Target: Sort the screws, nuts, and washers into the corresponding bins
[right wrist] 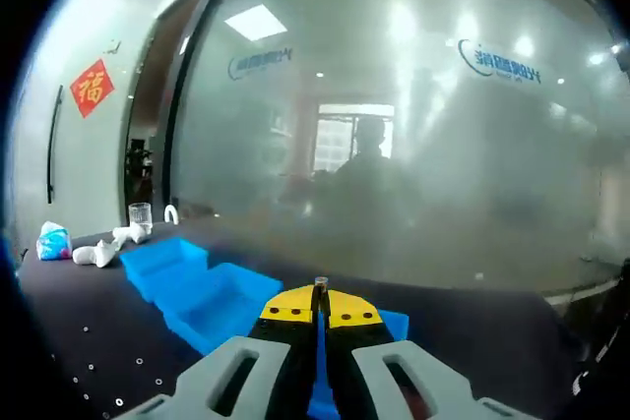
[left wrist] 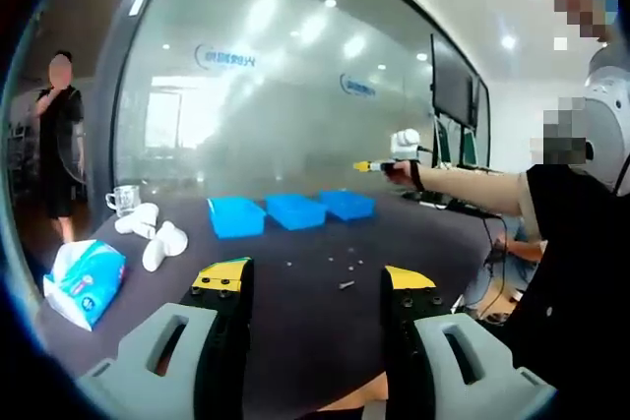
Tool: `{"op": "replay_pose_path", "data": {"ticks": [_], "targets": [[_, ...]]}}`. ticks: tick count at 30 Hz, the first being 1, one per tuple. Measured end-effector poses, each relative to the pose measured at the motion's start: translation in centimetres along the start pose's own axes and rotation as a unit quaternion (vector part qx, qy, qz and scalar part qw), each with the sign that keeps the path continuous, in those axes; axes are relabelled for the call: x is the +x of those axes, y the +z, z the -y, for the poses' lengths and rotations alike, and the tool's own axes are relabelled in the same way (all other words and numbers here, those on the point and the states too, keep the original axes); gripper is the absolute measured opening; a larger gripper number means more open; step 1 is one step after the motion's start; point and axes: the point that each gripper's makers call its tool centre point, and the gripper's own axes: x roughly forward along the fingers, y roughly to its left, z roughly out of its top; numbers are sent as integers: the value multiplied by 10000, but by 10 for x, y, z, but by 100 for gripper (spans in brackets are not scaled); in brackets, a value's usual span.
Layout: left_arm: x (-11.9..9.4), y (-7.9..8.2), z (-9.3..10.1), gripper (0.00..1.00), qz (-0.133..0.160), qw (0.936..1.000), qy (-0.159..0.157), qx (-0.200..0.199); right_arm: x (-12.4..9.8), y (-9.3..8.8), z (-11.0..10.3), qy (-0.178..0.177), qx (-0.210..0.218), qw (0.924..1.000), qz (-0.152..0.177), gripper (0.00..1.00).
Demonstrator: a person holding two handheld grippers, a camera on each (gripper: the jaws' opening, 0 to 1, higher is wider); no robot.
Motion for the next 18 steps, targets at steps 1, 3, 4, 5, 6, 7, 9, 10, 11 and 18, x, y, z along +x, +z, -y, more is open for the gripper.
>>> {"op": "replay_pose_path", "data": {"ticks": [1,3,4,5,6,7,9,10,11,18], "targets": [[0,0,0,51,0,10000,4,2,4,-1,1,-17,5,10000,-42,0],[0,1,0,51,-3,10000,0,10,11,-5,5,-71,73,9999,-121,0],[0,1,0,51,-7,10000,3,14,14,-6,6,-94,100,9998,-142,0],[0,1,0,51,-7,10000,9,17,16,-8,7,-116,119,9997,-168,0],[0,1,0,51,-9,10000,12,14,18,-9,7,-134,137,9996,-190,0],[0,1,0,51,-9,10000,19,11,19,-10,8,-150,142,9996,-202,0],[-1,1,0,51,-14,10000,25,16,21,-12,8,-168,122,9995,-228,0],[-2,1,0,51,-17,10000,33,16,22,-13,8,-172,112,9995,-229,0],[-3,1,-1,51,-21,10000,43,18,22,-13,9,-172,111,9995,-226,0],[-5,0,-5,51,-20,9999,102,2,24,-16,11,-203,113,9995,-228,0]]}}
